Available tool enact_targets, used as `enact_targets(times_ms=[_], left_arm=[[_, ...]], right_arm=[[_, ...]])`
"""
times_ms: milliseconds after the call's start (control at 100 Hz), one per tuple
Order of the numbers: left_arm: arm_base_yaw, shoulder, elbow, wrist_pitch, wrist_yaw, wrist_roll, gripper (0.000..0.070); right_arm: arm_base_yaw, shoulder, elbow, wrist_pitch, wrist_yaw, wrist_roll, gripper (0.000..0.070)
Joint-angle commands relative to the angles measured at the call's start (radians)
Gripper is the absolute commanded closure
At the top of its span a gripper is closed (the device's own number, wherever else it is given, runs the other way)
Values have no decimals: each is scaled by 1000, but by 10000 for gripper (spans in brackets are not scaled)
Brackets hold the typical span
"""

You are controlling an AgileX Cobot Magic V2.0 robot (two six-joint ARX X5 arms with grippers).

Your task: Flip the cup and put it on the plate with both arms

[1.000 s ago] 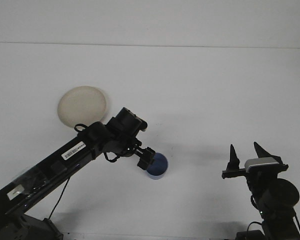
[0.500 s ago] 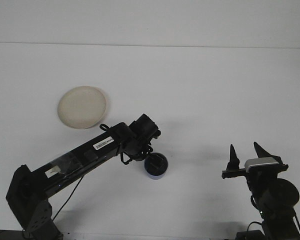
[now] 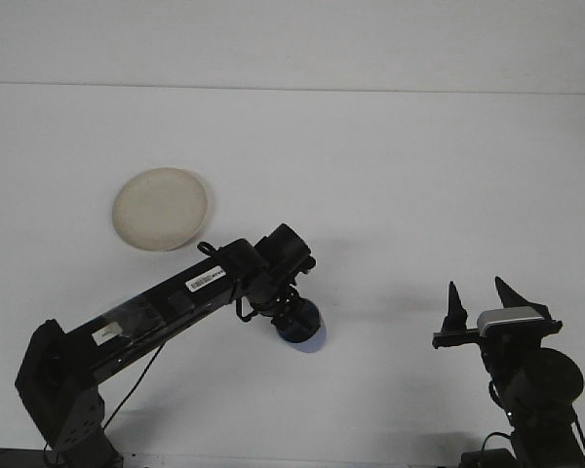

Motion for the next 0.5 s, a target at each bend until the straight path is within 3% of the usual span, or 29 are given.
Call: enact_targets(times_ms=[0,80,260,490], left_arm=[[3,20,51,-26,-3,40,691],[34,20,107,-85,-24,63,691],[136,20,259,-188,-151,100,691],[365,20,390,-224,-256,134,691]], right_arm=[[2,3,11,8,0,13,207],[2,3,11,8,0,13,207],[2,3,11,8,0,13,207],[2,3,11,8,0,13,207]])
